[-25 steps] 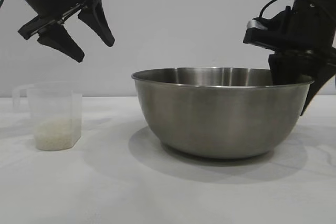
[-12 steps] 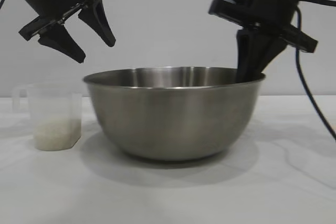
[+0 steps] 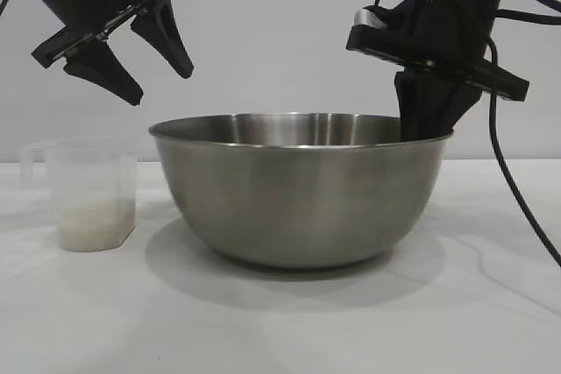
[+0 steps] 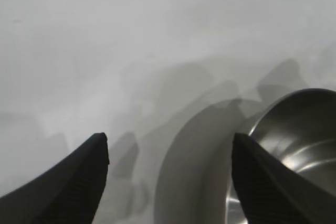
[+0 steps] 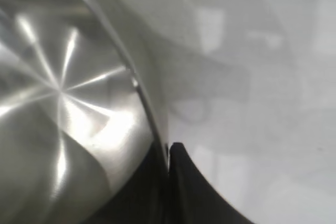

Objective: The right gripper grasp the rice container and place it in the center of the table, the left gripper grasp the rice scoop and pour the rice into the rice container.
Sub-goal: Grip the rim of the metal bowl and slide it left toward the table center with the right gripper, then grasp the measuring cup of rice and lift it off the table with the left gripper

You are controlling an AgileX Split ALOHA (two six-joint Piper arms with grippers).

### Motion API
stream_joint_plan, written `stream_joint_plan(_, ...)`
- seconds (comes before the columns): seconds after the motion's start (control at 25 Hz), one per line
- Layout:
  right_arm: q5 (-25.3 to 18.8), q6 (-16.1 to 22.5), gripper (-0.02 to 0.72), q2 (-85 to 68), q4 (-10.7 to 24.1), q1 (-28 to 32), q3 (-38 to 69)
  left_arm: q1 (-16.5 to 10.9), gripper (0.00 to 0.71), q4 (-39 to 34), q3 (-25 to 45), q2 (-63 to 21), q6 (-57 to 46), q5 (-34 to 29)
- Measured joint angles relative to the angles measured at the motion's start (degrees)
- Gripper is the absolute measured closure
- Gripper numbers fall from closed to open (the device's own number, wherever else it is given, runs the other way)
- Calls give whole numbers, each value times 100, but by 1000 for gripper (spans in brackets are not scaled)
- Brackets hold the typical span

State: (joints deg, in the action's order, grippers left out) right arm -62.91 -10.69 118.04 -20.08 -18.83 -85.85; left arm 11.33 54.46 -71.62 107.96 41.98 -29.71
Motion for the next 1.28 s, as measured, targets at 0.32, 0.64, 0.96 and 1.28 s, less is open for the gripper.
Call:
stream_joint_plan(0.32,-92,4,227,-249,232,0,-348,0,273,0,0,0,0,0)
stream_joint_plan(0.64,-573,39,201,-622,674,534,-793,0,273,0,0,0,0,0)
stream_joint_plan(0.96,-740,53,201,-965,823,1647,-793,0,273,0,0,0,0,11)
stream_joint_plan(1.28,-768,55,201,-2315,841,1807,-47,0,273,0,0,0,0,11)
